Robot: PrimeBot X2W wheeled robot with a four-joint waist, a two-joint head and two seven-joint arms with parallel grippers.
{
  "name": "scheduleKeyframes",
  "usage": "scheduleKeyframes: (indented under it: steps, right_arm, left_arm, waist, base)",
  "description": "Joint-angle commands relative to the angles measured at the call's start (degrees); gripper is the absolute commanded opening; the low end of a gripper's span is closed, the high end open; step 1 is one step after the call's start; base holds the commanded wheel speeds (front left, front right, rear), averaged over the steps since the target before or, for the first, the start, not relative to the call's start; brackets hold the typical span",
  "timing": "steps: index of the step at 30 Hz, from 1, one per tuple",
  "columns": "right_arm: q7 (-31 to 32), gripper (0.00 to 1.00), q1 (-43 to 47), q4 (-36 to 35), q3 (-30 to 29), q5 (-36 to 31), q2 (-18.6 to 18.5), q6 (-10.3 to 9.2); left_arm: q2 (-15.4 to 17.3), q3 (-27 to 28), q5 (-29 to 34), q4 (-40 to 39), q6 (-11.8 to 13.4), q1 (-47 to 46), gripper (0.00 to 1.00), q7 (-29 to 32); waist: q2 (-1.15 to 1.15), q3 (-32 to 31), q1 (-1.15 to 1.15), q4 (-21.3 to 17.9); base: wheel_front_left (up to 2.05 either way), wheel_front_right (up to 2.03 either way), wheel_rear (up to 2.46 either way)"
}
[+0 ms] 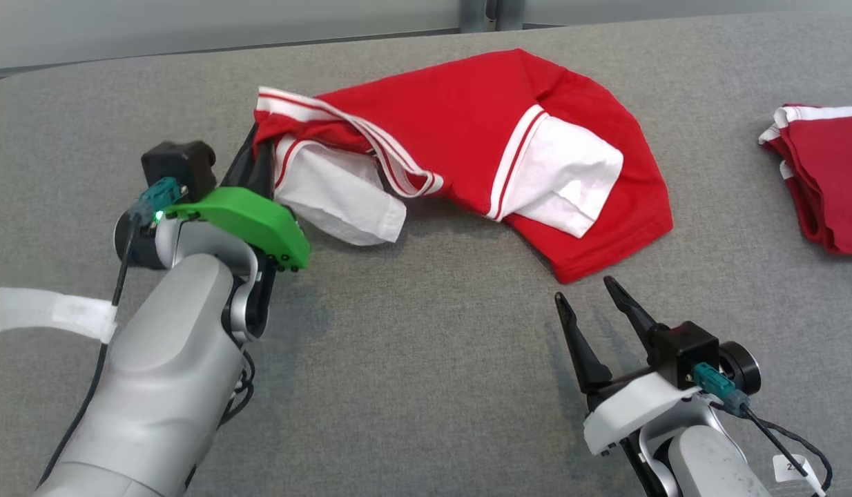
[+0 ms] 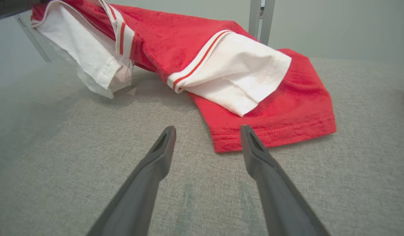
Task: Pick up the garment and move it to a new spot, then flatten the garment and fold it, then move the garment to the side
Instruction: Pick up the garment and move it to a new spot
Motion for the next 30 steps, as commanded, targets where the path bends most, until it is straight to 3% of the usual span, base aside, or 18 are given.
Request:
scheduleKeyframes:
  steps: [1,11,12,13,19,27,30]
  right_arm:
    - [0.31,1.00,-0.14,-0.26,0.02,-0.54,-0.07,-0.02]
    - [1.46,1.00,1.90,-1.13,-0.07,-0.83,-0.07,-0.02]
    - [1.63,1.00,2.16,-1.19,-0.07,-0.77,-0.07,-0.02]
    - [1.67,1.00,2.35,-1.20,-0.06,-0.72,-0.07,-0.02]
    - [1.72,1.00,2.74,-1.25,0.41,-0.16,-0.07,-0.02]
    - [1.30,1.00,3.86,-1.06,-0.09,0.20,-0.07,-0.02]
    - [1.25,1.00,4.37,-1.26,-0.54,0.31,-0.07,-0.02]
  left_arm:
    - [0.42,0.53,-0.63,0.20,0.12,1.12,0.00,-0.42]
    - [3.21,4.78,-3.19,1.99,1.52,10.56,0.00,-1.02]
    - [3.43,5.04,-3.21,2.29,2.06,10.95,0.33,-1.03]
    - [3.50,5.03,-3.31,2.53,2.22,11.24,1.00,-0.82]
    - [4.59,3.75,-2.31,4.68,2.89,12.64,1.00,0.63]
    - [7.02,4.69,-0.78,1.81,7.50,13.24,1.00,-0.13]
    - [6.60,1.99,0.92,-1.84,6.48,12.40,1.00,2.18]
  waist:
    - [0.00,-0.53,0.00,1.14]
    - [0.00,-3.43,0.00,1.91]
    - [0.00,-3.63,0.00,1.94]
    - [0.00,-3.79,0.00,1.96]
    - [0.00,-5.13,0.00,1.66]
    - [0.00,-6.78,0.00,0.65]
    - [0.00,-6.88,0.00,0.27]
  base:
    - [0.00,0.00,0.00]
    - [0.00,0.00,0.00]
    - [0.00,0.00,0.00]
    - [0.00,0.00,0.00]
    - [0.00,0.00,0.00]
    - [0.00,0.00,0.00]
    - [0.00,0.00,0.00]
